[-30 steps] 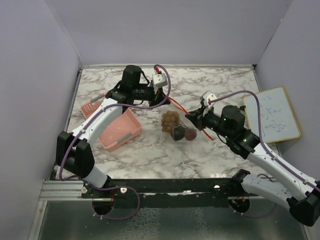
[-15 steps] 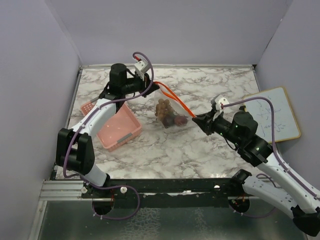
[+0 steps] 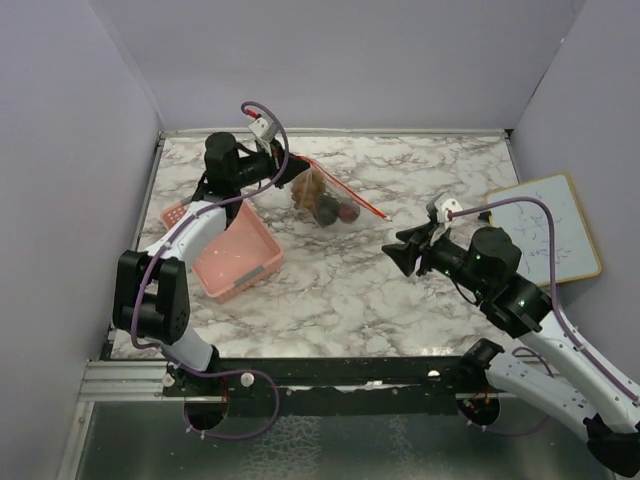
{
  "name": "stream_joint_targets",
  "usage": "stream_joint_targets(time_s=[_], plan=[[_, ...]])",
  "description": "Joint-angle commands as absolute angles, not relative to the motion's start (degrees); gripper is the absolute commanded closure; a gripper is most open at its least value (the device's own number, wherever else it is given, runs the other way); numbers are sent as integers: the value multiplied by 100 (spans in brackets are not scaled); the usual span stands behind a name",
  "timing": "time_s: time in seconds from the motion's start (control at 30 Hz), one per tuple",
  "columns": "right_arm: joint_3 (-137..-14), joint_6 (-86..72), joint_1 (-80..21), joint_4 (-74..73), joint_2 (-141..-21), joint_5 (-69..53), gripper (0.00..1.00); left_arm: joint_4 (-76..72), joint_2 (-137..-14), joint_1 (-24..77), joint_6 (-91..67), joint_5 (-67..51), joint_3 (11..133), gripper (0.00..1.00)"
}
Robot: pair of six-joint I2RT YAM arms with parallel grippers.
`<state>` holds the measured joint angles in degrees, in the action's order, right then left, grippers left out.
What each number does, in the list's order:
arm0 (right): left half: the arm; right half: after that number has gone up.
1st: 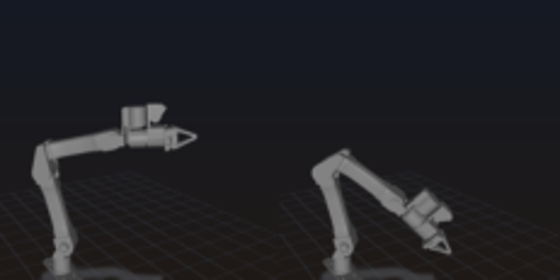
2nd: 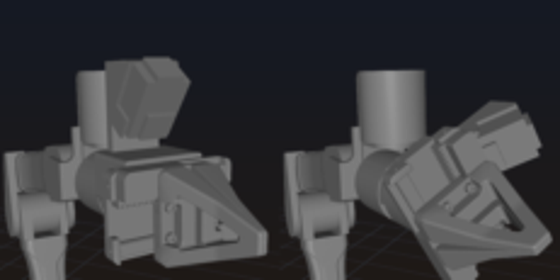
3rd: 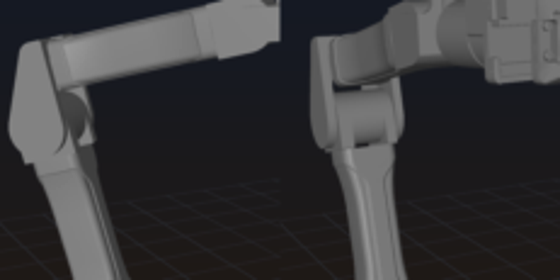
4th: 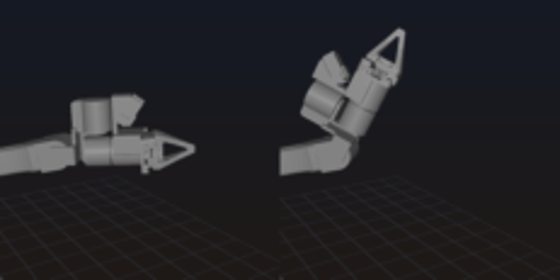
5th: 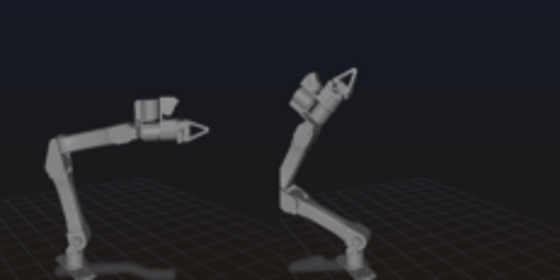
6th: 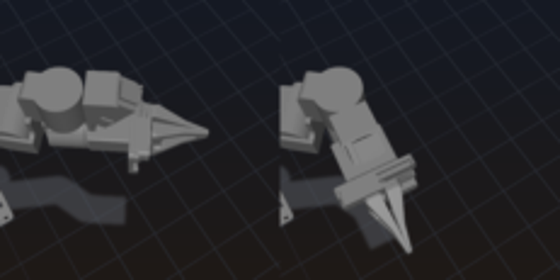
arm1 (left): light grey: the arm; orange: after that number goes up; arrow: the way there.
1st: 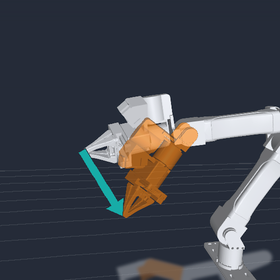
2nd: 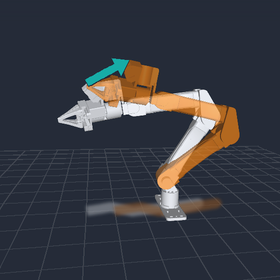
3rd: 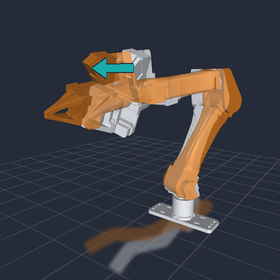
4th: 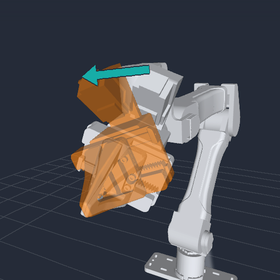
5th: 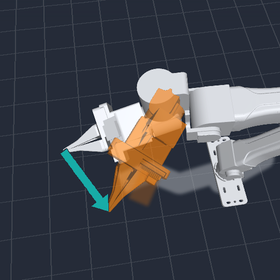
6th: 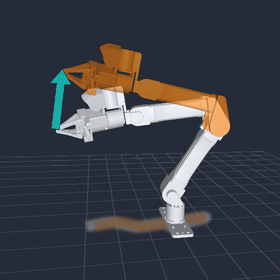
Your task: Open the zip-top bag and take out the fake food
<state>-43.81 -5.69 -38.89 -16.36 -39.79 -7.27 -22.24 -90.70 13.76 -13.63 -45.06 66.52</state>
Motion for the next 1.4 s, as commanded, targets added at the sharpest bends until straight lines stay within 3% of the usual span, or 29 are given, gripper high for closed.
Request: stream_joint_targets(time_s=[0.0,0.2,0.47,0.8,1.13,1.23,1.3,1.37], plan=[[-4704,-631,-3894,-1578,-4036,-657,53,-3714,-9059,1360,-1946,-5910,6260,100],[-4810,-562,-3894,-1120,-4733,-636,50,-4096,-9128,1579,-2149,-6765,5984,100],[-4927,-643,-3894,-300,-5952,-1001,48,-3169,-9173,1787,-1544,-6926,6248,100],[-4390,-627,-3896,-31,-5821,-755,49,-2541,-9061,1930,-876,-7039,6063,100],[-4250,-559,-3893,165,-6484,-625,87,-3001,-8887,2039,-1212,-7154,5866,100],[-4276,-669,-3893,253,-6345,-738,90,-2704,-8827,2040,-997,-6601,5830,100],[-4408,-754,-3894,288,-6316,-835,94,-2687,-8863,2048,-1019,-6313,5821,93],[-4645,-767,-3898,236,-6435,-906,99,-2910,-8857,2053,-1202,-5998,5802,70]])
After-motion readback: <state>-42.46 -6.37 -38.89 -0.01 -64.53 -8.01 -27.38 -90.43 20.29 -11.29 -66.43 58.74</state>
